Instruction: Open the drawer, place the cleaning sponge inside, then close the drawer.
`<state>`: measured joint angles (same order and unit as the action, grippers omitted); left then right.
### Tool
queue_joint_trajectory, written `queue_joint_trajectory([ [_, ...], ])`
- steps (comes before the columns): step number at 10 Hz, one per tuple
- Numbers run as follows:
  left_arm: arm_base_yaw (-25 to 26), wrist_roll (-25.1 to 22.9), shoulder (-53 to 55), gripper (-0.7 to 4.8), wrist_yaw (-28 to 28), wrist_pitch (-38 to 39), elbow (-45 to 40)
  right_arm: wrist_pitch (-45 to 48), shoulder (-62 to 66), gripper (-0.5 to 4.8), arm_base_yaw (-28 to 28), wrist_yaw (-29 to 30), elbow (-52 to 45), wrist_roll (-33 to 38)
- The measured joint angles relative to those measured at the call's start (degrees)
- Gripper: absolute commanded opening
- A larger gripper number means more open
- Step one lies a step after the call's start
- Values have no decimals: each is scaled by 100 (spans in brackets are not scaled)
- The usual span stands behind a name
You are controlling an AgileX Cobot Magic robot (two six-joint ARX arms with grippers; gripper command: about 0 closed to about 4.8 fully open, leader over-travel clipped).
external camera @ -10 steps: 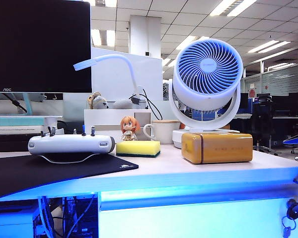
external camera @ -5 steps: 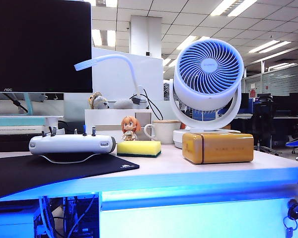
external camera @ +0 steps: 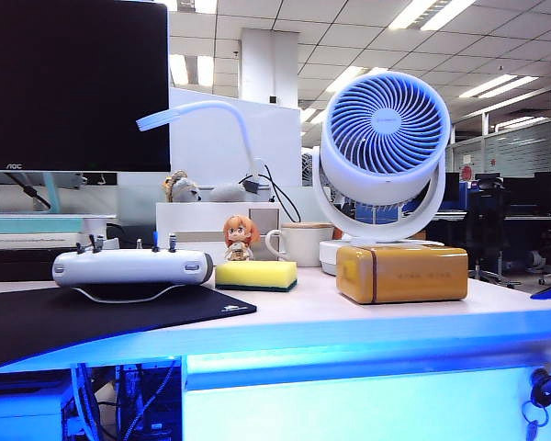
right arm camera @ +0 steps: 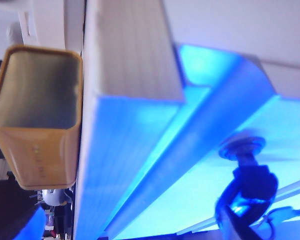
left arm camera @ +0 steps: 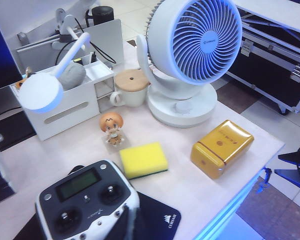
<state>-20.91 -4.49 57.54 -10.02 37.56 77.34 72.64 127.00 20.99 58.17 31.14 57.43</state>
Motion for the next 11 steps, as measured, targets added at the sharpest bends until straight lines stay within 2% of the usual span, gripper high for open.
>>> queue_joint_trajectory([
  [6,0,0,-20,-6,-2,-46,0,120,267,479,-39,9,581,96],
  [11,0,0,-20,-6,0,-46,0,22,345,479,-297,348,1062,157],
])
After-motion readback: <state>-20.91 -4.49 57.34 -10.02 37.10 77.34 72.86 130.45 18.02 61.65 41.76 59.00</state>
